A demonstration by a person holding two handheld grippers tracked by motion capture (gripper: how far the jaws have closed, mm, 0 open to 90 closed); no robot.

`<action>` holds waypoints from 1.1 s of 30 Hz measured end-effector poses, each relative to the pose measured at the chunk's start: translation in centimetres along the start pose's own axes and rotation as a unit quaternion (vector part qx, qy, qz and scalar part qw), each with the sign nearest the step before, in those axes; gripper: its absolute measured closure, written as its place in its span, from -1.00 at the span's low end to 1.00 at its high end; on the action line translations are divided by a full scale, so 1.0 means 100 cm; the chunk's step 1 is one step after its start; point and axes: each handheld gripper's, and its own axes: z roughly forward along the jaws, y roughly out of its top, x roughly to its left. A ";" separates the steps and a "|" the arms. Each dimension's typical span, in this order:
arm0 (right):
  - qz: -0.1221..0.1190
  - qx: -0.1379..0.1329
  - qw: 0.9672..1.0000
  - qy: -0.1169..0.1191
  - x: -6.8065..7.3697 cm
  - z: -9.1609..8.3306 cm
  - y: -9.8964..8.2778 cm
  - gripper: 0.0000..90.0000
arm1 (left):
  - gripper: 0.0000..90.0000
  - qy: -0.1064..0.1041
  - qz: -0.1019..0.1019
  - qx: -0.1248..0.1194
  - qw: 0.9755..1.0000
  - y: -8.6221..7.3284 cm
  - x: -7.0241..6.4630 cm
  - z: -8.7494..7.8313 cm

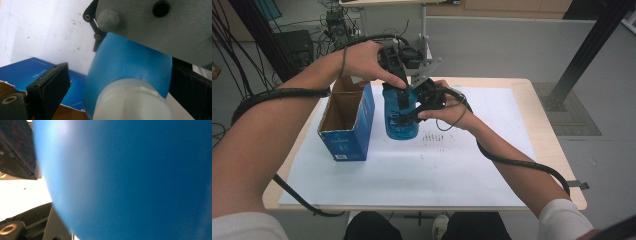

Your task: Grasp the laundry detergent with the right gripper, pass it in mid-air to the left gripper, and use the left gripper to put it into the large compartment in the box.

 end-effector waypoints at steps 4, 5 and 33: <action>0.000 -0.001 1.000 -0.001 0.000 0.000 0.000 -0.03 | -0.85 0.001 0.003 0.002 1.000 -0.001 0.000 0.000; 0.000 0.000 1.000 0.000 0.001 0.000 0.001 -0.03 | -0.85 0.001 0.003 0.002 1.000 -0.001 0.000 0.000; -0.013 -0.003 1.000 -0.003 0.001 -0.002 0.001 -0.03 | -0.43 -0.008 0.018 0.006 1.000 0.003 -0.001 0.000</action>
